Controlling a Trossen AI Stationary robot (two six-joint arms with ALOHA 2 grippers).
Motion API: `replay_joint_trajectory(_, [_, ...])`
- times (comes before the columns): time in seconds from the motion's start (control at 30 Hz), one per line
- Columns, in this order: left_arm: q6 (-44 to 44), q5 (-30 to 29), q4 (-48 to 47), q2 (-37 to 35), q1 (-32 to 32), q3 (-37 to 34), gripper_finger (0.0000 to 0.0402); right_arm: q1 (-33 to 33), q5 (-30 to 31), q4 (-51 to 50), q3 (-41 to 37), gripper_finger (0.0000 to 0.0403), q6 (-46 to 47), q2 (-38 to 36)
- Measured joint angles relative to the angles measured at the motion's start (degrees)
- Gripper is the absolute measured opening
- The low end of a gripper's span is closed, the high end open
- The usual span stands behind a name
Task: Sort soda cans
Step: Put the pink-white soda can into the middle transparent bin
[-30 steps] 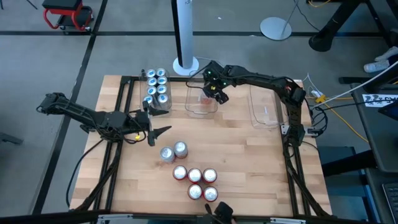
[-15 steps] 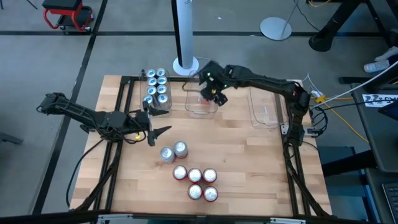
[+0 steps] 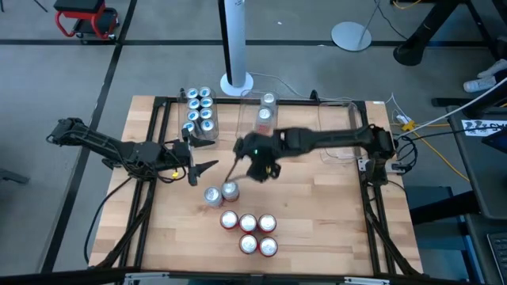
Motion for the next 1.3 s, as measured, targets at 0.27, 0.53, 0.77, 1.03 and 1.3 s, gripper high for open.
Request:
replay_joint_trajectory(0.27, [0.0,0.0,-0.8,0.0,0.0,0.0,0.0301,3.8,-0.5,4.7,0.0,0.0364,0.8,3.6])
replay_joint_trajectory(0.53, [-5.8,0.0,-14.5,-6.5,-2.1,0.8,0.0301,4.3,-5.9,9.1,0.0,0.0364,2.8,8.3])
replay_joint_trajectory(0.77, [-13.3,-0.1,-26.4,-10.1,-2.5,0.6,0.0301,4.2,-9.5,14.1,-0.1,0.0364,11.1,8.3])
replay_joint_trajectory(1.03, [-13.1,-0.2,-25.0,-10.1,-2.3,0.4,0.0301,3.7,-14.7,15.9,-0.1,0.0364,15.9,11.9])
replay_joint_trajectory(1.3, [-12.2,-0.2,-23.8,-9.8,-2.3,0.4,0.0301,2.6,-13.0,17.3,-0.1,0.0364,16.6,14.3])
